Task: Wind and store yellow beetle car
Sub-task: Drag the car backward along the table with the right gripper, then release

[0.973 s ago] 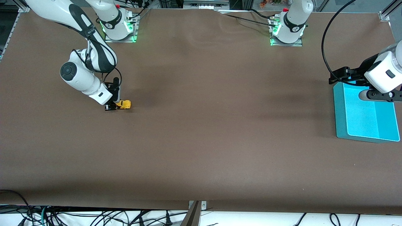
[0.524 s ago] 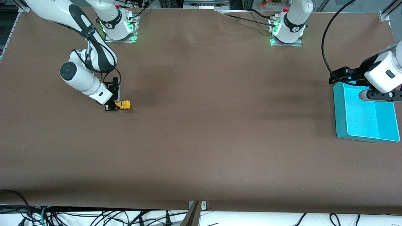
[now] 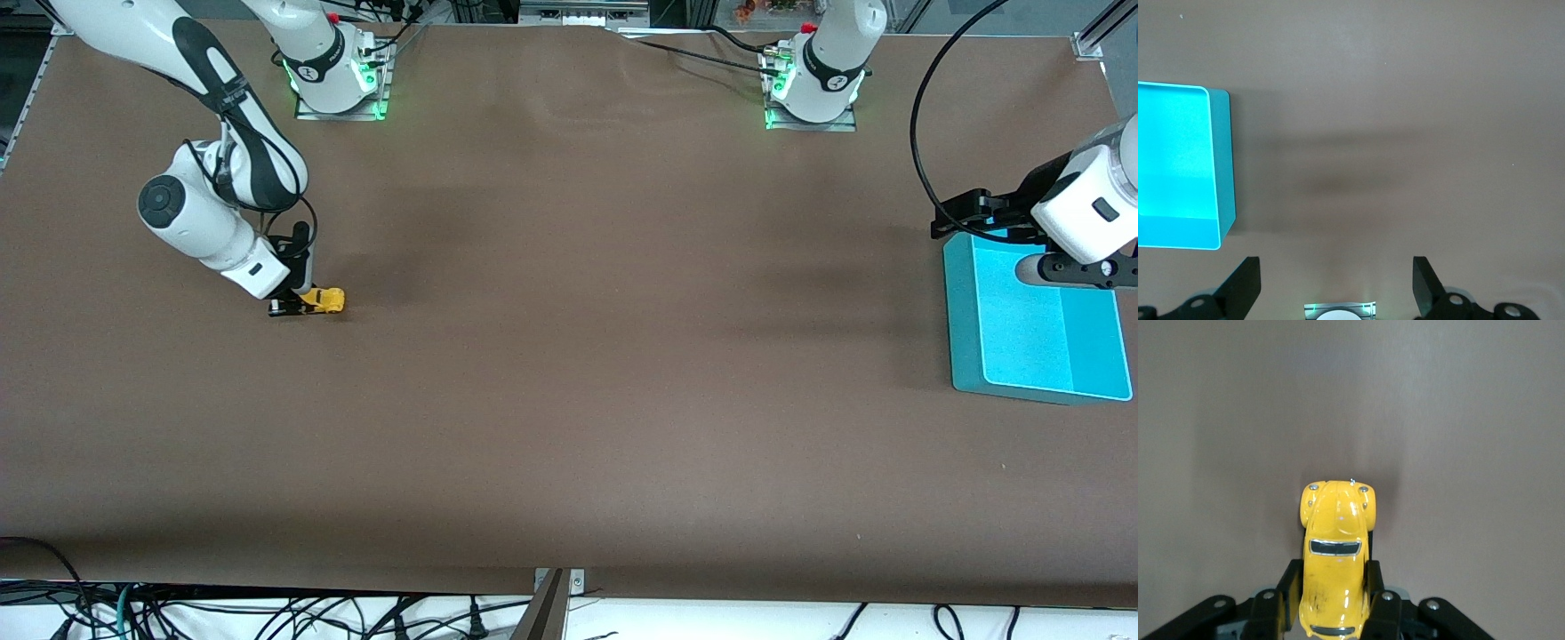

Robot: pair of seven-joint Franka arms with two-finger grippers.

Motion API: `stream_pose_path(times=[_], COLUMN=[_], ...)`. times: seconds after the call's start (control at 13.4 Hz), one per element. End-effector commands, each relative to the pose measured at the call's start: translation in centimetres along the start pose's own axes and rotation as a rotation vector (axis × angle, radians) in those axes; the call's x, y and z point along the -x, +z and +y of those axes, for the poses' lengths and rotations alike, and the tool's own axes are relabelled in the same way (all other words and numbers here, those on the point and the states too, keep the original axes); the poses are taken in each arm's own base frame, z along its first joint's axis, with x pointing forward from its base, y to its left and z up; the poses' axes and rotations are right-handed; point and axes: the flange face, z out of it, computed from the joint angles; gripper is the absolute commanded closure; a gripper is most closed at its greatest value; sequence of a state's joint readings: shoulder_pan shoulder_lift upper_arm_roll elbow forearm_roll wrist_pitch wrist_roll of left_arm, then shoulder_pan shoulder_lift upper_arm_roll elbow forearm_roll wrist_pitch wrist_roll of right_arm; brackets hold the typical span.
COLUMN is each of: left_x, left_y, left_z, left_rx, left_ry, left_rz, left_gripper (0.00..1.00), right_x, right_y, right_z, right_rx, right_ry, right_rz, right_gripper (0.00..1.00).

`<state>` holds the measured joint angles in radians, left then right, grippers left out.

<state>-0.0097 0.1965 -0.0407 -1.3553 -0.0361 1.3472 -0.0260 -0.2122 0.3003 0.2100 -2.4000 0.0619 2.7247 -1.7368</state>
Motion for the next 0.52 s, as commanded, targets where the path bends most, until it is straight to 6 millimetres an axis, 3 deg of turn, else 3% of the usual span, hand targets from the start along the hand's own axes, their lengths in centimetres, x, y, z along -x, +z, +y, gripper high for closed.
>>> stream_pose_path(times=[0.0, 0.45], left_x=[-0.2, -0.2], left_y=[-0.4, -0.4], left_z=[0.1, 0.1], left_rx=[-0.009, -0.009], left_ry=[-0.002, 0.0], left_rz=[0.011, 0.011], left_gripper=[0.0, 0.0], right_x=[3.3, 8.7], right_y=[1.3, 0.8], right_z=[-1.4, -2.6], right_rx=[-0.009, -0.021], right_ry=[-0.026, -0.065], right_rz=[-0.009, -0.034], right_gripper=[0.9, 0.9])
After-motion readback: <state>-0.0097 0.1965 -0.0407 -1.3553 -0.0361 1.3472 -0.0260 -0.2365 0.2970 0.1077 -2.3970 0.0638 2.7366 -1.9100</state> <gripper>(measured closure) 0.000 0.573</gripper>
